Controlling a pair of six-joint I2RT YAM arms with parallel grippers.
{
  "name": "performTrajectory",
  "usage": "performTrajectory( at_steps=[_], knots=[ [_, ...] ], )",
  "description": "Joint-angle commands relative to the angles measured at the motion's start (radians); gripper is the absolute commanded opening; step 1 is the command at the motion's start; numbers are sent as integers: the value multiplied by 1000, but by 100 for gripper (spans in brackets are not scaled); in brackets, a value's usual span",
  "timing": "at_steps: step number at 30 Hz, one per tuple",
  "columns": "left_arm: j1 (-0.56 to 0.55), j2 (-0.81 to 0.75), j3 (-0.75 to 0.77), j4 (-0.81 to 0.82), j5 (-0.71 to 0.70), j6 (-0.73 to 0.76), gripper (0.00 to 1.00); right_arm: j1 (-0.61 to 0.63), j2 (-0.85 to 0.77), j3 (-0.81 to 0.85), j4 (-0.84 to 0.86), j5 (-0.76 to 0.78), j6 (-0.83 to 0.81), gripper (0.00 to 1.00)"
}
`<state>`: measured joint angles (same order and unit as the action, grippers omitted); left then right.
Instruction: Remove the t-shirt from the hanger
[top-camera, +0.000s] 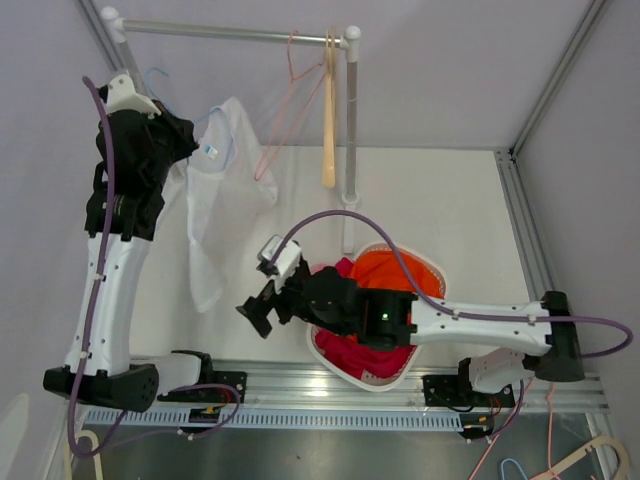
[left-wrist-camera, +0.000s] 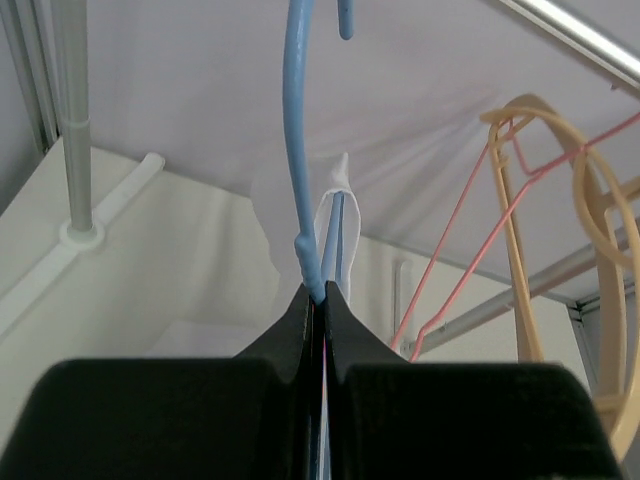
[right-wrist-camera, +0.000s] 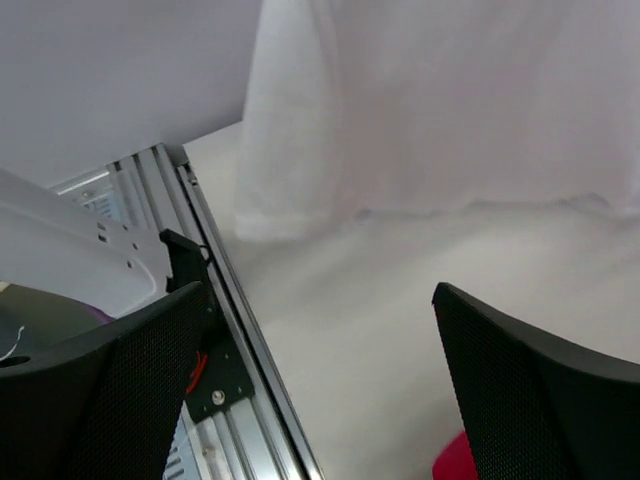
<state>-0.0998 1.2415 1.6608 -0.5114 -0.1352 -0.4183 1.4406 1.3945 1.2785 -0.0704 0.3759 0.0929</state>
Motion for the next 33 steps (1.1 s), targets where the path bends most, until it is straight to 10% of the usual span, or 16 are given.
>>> performTrajectory(
  at_steps=[1, 10, 11, 12, 14, 24, 33],
  knots=[
    [-37, -125, -50, 31, -107, -50, 1, -17, 89, 106, 240, -156, -71, 99],
    [-61, -212, -105, 11, -138, -59, 1, -52, 360, 321, 323, -218, -25, 95],
    [-61, -217, -107, 4, -135, -63, 0, -54, 377, 337, 313, -223, -21, 79],
    [-61, -217, -107, 4, -126, -60, 1, -54, 394, 357, 293, -247, -12, 22],
    [-61, -200, -93, -2, -122, -44, 1, -51, 414, 396, 236, -279, 34, 0],
    [-51, -16, 16, 22, -156, -45, 1, 184, 273, 101, 299, -362, 239, 0],
    [-64, -291, -80, -122, 121, -60, 0, -63, 308, -64, 357, -316, 407, 0]
  ],
)
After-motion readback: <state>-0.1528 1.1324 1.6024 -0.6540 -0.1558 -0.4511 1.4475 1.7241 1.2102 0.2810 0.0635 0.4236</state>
